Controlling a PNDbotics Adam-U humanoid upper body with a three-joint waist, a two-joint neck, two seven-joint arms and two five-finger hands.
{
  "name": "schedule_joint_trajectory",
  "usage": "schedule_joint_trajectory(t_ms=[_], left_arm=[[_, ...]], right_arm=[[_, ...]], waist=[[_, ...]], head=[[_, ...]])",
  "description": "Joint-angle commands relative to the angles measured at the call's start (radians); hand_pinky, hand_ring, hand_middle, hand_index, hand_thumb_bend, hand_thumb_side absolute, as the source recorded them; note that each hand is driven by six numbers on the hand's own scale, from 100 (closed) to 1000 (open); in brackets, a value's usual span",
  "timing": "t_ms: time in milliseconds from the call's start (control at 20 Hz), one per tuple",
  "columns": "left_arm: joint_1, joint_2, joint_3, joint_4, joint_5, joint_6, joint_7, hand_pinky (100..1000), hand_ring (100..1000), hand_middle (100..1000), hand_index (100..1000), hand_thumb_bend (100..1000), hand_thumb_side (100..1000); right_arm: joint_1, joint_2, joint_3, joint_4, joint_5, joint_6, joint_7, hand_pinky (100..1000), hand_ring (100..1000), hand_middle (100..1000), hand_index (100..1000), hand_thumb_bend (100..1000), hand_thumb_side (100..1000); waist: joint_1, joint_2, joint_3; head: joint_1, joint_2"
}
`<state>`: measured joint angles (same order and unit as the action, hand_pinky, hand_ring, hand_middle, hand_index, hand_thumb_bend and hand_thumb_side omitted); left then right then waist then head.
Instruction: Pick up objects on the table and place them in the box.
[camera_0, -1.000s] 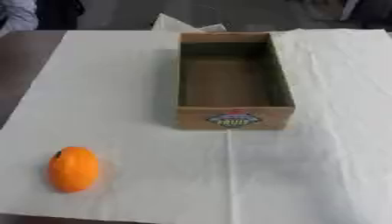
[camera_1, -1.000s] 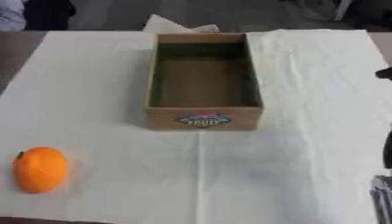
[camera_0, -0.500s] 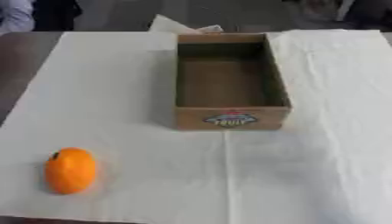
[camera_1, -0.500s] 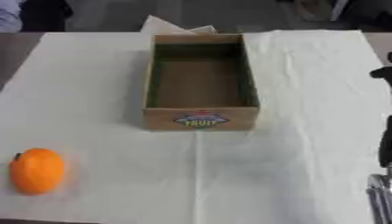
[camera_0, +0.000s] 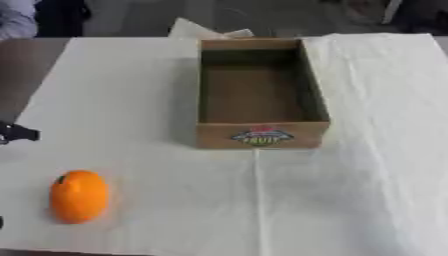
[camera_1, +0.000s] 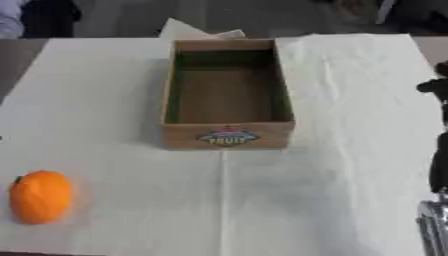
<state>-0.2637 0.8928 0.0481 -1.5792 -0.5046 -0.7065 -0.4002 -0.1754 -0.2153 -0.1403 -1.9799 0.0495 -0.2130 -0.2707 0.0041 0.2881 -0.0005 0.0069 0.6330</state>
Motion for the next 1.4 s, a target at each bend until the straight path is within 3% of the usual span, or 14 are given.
schedule_joint_trajectory(t_ms=[50, 450, 950, 1400], left_arm=[[-0.040, 0.005, -0.003, 0.000, 0.010, -0.049, -0.077, 686, 870, 824, 1000, 770, 853], [-0.119, -0.069, -0.019, 0.049, 0.030, -0.045, -0.189, 696, 872, 803, 1000, 751, 802], [-0.142, -0.094, -0.060, 0.073, 0.000, -0.093, -0.315, 696, 850, 697, 978, 876, 761], [-0.161, -0.121, -0.081, 0.061, 0.049, -0.105, -0.420, 685, 840, 701, 960, 882, 748]], right_arm=[[-0.003, -0.012, 0.000, -0.020, -0.006, 0.000, 0.005, 885, 955, 519, 742, 100, 849], [0.000, -0.009, 0.001, -0.020, -0.007, 0.002, 0.006, 886, 955, 519, 742, 100, 849], [0.002, -0.005, 0.002, -0.020, -0.006, 0.005, 0.007, 887, 958, 518, 741, 100, 849], [0.003, 0.000, 0.005, -0.020, -0.005, 0.005, 0.008, 887, 959, 518, 741, 100, 849]], waist=[[0.004, -0.022, -0.001], [0.004, -0.026, -0.002], [0.004, -0.024, -0.005], [0.000, -0.023, -0.007]], head=[[0.006, 0.009], [0.005, 0.010], [-0.004, 0.011], [-0.004, 0.010]])
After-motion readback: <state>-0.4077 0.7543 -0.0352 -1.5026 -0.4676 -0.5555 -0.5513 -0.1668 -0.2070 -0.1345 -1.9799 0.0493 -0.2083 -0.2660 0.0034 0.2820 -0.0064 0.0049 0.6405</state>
